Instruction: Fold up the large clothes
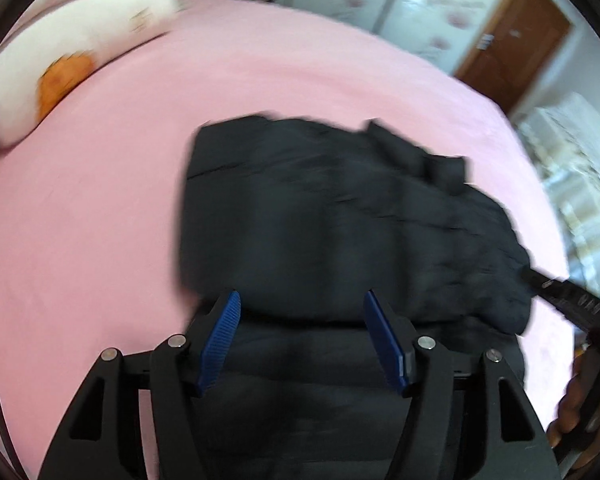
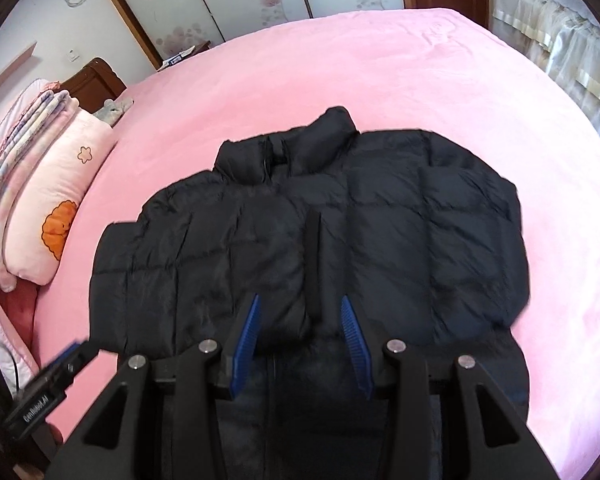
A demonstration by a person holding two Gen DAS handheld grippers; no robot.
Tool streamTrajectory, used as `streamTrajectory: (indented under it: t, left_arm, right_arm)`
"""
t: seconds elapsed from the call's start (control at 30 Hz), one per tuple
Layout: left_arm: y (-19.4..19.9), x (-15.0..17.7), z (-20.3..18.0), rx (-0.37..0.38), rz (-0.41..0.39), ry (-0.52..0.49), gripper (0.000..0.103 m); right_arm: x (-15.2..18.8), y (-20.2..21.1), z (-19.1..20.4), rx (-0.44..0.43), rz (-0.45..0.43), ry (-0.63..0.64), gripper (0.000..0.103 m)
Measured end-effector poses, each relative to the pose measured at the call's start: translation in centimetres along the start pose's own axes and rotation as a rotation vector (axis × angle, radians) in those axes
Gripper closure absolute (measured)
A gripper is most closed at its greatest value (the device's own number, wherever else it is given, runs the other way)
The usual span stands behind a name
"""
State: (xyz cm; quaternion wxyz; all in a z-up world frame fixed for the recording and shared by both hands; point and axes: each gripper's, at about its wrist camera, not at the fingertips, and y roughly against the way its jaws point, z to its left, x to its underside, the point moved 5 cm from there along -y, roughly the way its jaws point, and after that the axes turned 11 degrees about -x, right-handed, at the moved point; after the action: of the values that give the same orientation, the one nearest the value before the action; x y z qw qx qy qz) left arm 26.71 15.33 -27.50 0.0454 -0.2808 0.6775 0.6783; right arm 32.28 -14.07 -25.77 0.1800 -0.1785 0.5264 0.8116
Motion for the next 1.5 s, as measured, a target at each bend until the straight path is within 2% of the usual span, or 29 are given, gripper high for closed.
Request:
streamTrajectory:
  t: [0.2,0.37,0.5,0.6,0.63,0.73,0.83,0.87,0.97,1.07,1.23,1.33,1.5]
  left_arm:
    - [-3.3,1.8,3.9,-0.104,0.062,0.082,0.04]
    - [-5.3,2.9,4.5,-0.118,0.098,0.109,0.04]
    - [-6.2,2.3,4.3,-0.116,0.093,0.135,0.04]
    - [-6.3,1.2,4.3,-0.117,0.075,0.167,0.04]
    - [-6.3,0.9,4.4,-0.119,0.07,0.178,0.04]
    - [-6.0,0.0,4.4,-0.12,0.064,0.2,0.04]
    - [-6.0,-0.6,3.8,-0.121,0.046,0.208,0.04]
    - [-5.9,-0.7,3.7,-0.119,0.042,0.208,0.04]
    - [-5.8,-0.9,3.4,-0.115,0.039,0.213,0.04]
    - [-6.0,-0.6,3.0,-0.104,0.056,0.223,0.04]
    - [-6.7,-0.4,2.9,-0.124,0.082,0.225,0.04]
    - [-6.9,-0.6,3.7,-0.134,0.095,0.237,0.04]
    - [-6.8,-0.4,4.8,-0.137,0.109,0.246,0.04]
  right_arm:
    - [-2.3,-4.2,-1.7,-0.019,0.059,-0.024,0.061]
    - [-2.5,-8.0,-1.8,-0.086,0.155,-0.07,0.061]
    - [-2.0,-9.4,-0.6,-0.12,0.194,-0.062,0.061]
    - [-2.2,-8.9,1.0,-0.181,0.194,-0.02,0.089]
    - [-2.4,-8.3,1.7,-0.179,0.178,0.01,0.091]
    - [-3.9,-5.3,3.5,-0.155,0.074,0.096,0.092]
    - [-5.9,-0.3,4.3,-0.103,-0.095,0.162,0.093]
    - [-6.3,1.4,3.9,-0.073,-0.152,0.169,0.093]
    - [-6.3,4.2,1.7,0.015,-0.232,0.145,0.093]
    - [-4.7,5.1,-1.7,0.098,-0.228,0.093,0.093]
    - [-1.1,3.3,-6.9,0.187,-0.135,-0.013,0.093]
    - [0.5,1.7,-8.4,0.194,-0.082,-0.069,0.093]
    - [1.8,1.1,-10.0,0.277,-0.088,-0.092,0.093]
